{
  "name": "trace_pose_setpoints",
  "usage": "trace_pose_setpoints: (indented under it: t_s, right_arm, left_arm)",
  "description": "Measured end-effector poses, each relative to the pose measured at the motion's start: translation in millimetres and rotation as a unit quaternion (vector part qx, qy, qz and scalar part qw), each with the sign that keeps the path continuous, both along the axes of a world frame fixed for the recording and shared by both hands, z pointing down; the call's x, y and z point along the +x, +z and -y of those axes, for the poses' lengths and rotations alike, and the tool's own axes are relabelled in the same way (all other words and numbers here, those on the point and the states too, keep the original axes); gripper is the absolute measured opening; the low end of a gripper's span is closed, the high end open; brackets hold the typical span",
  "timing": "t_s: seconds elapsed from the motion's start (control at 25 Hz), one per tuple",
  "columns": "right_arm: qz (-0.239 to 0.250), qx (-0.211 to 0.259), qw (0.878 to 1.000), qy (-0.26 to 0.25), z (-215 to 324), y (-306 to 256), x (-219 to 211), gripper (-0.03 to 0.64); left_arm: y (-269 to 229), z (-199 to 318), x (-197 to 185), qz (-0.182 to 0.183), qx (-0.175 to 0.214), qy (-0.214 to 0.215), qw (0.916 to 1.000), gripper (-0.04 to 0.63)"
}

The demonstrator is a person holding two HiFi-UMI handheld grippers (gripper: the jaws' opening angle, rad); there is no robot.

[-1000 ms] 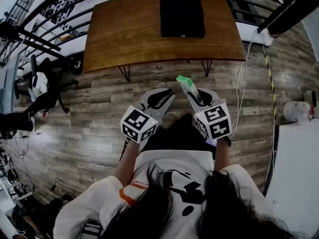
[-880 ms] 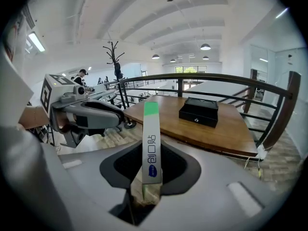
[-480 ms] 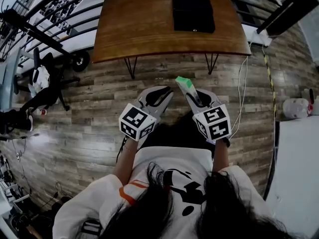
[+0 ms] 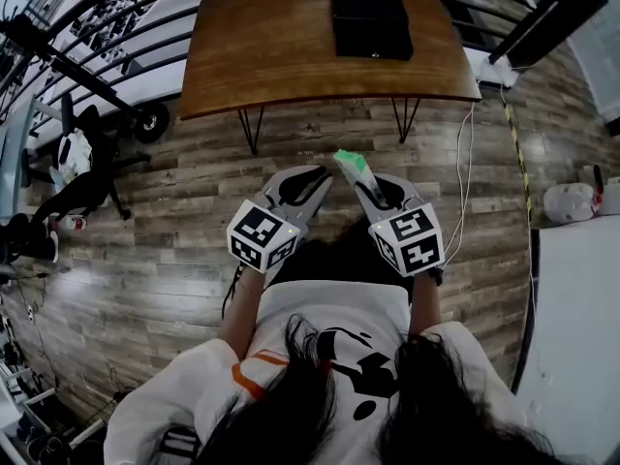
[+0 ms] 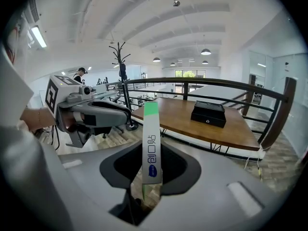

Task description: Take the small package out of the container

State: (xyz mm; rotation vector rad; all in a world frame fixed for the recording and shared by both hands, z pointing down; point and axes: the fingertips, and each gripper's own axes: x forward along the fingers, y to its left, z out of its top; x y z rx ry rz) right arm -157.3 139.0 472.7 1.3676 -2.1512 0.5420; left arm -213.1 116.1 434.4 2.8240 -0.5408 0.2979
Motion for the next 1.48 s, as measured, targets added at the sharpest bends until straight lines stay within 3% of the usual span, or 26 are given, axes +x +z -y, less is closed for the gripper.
trace_pose_setpoints:
  t_s: [1.48]
  right_arm:
    - [-0.032,-0.012,0.999,-0.022,9.3,10.8,-12.7,0.118]
  left_arm:
    - [-0.7,14.3,-13.3,-0.014,0.000,-0.011,0.9998,0.045]
